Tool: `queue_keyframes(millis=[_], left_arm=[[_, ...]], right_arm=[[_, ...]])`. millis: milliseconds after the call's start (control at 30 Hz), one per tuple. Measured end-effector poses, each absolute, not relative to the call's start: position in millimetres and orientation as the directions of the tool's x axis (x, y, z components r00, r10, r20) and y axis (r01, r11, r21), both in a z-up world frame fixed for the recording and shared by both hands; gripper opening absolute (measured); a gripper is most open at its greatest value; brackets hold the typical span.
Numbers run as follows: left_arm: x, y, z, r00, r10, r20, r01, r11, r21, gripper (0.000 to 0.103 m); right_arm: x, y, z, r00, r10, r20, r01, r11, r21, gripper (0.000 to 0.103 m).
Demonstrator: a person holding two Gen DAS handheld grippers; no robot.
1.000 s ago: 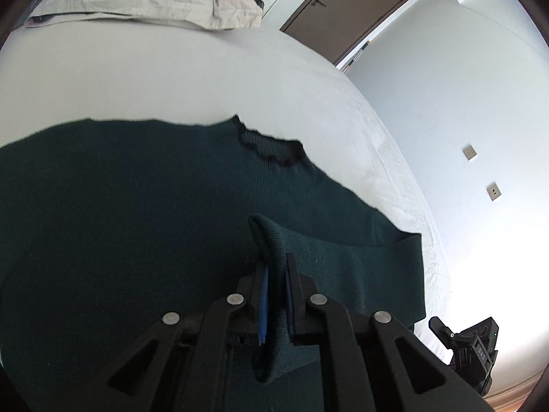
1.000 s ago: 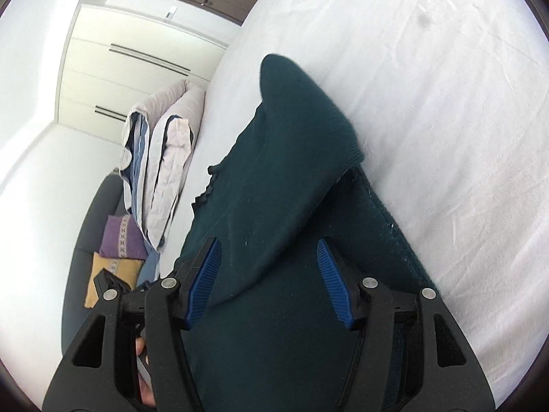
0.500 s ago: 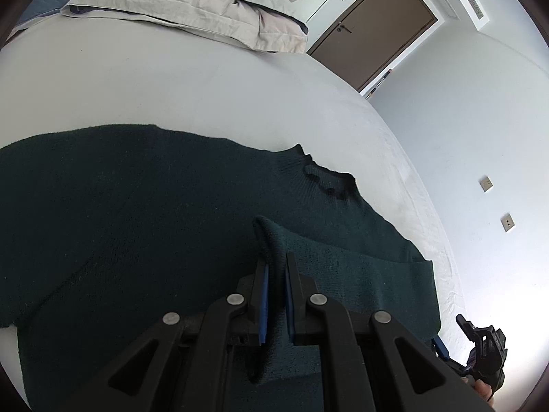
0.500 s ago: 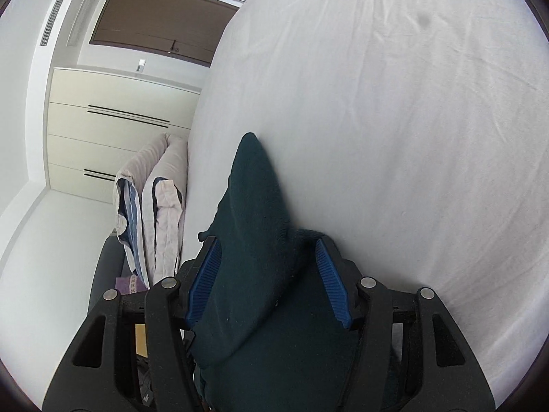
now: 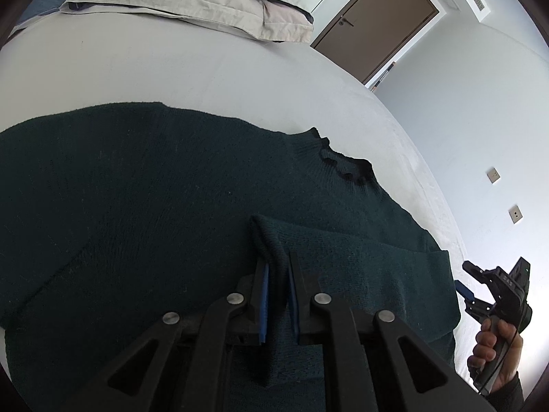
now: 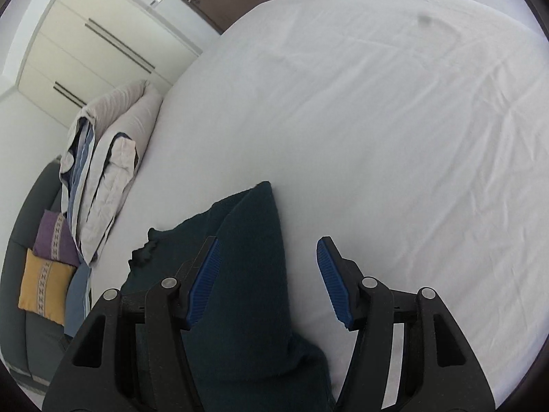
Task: Fold small clothes
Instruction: 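Release the sleeve and lift the right gripper away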
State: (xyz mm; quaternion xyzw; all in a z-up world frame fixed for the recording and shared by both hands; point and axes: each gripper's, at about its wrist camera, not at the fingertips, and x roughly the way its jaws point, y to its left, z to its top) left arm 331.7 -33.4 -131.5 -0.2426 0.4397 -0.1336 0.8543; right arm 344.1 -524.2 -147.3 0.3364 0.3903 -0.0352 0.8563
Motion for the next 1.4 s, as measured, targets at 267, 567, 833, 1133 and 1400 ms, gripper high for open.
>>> queue_keyframes(millis=[267, 567, 833, 1133, 1400], left_arm=[[330.5, -33.0, -137.6, 0.595, -0.443, -0.67, 0.033, 0.847, -0.531, 0.013], [327.5, -30.1, -143.6, 0.609, -0.469, -0.64, 0.04, 0.824, -0.565, 0.013], [326.1, -29.6, -145.8, 0.613, -0.475, -0.631, 0.041, 0.817, -0.575, 0.013], [325.1, -28.6, -145.9, 0.614, -0.48, -0.626, 0.045, 0.813, -0.58, 0.013], [324.5, -27.3, -147.2, 0.617, -0.489, -0.617, 0.045, 0.805, -0.592, 0.014]], right_arm=[[387.6, -518.2, -161.9, 0.619, 0.121, -0.776, 0.336, 0.852, 0.401, 0.009], [382.4, -527.9, -163.8, 0.65, 0.119, -0.75, 0.35, 0.829, 0.435, 0.006], [315.3, -480.8, -131.3, 0.633, 0.042, -0.773, 0.263, 0.927, 0.267, 0.044], [289.5, -479.0, -160.7, 0.586, 0.005, -0.81, 0.262, 0.945, 0.196, 0.019], [291.3, -493.8, -173.0, 0.623, 0.041, -0.781, 0.27, 0.926, 0.264, 0.015]])
